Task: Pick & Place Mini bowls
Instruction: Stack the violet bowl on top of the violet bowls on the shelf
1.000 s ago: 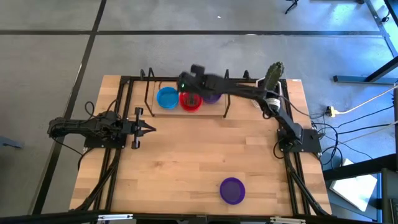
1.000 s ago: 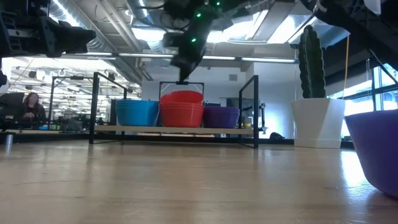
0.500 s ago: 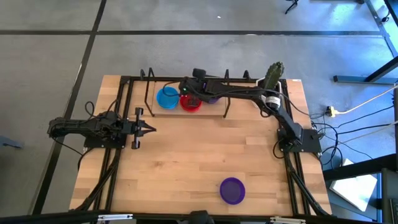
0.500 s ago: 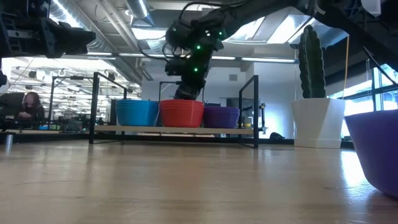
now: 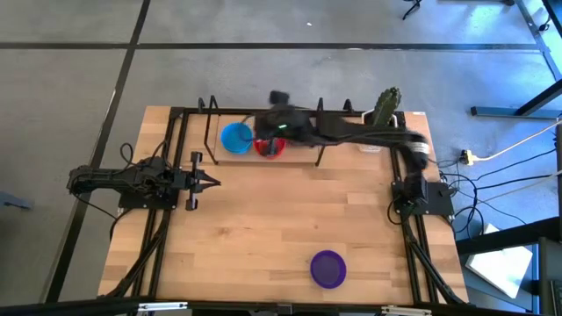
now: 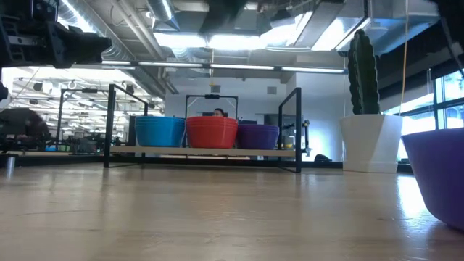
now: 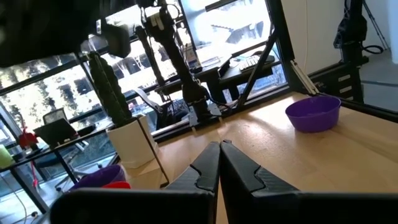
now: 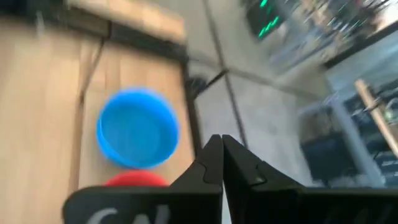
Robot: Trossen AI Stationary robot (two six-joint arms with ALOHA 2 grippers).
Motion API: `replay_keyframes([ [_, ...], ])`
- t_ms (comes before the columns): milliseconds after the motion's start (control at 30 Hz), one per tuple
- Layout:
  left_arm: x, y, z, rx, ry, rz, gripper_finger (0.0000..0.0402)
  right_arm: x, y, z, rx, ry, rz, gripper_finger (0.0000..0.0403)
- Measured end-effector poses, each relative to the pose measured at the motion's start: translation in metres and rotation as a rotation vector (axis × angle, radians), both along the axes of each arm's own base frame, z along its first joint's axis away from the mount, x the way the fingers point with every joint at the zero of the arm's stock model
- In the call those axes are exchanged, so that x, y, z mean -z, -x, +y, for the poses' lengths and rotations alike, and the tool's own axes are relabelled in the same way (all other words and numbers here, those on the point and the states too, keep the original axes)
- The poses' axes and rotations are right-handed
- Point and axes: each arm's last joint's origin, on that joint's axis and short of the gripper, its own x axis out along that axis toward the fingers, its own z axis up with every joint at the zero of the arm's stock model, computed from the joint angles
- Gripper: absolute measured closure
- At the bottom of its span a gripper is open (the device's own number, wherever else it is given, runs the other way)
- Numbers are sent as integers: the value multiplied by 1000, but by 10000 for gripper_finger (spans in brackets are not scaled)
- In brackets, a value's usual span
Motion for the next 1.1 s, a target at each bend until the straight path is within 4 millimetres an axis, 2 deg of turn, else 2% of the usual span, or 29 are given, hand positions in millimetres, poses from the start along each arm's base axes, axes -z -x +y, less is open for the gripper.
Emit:
replay_keyframes([
  [133, 1, 0, 0, 2, 1, 8, 398, -63, 60, 28, -27, -21, -129, 402],
  [233, 1, 0, 0, 1, 1, 8, 399, -96, 109, 52, -68, -36, -175, 402],
  [367, 1, 0, 0, 1, 1, 8, 397, -118, 170, 80, -32, -63, -195, 402],
  [500, 1, 0, 0, 1, 1, 7, 394, -120, 224, 103, -46, -147, -168, 402],
  [600, 1, 0, 0, 1, 1, 7, 396, -99, 248, 120, -137, -271, -87, 403],
  [700, 1, 0, 0, 1, 1, 8, 399, -59, 255, 140, -209, -343, 11, 402],
  [933, 1, 0, 0, 1, 9, 7, 395, 43, 235, 192, -394, -270, 23, 402],
  [1100, 1, 0, 0, 3, 19, 8, 395, 101, 227, 213, -537, -360, 104, 401],
])
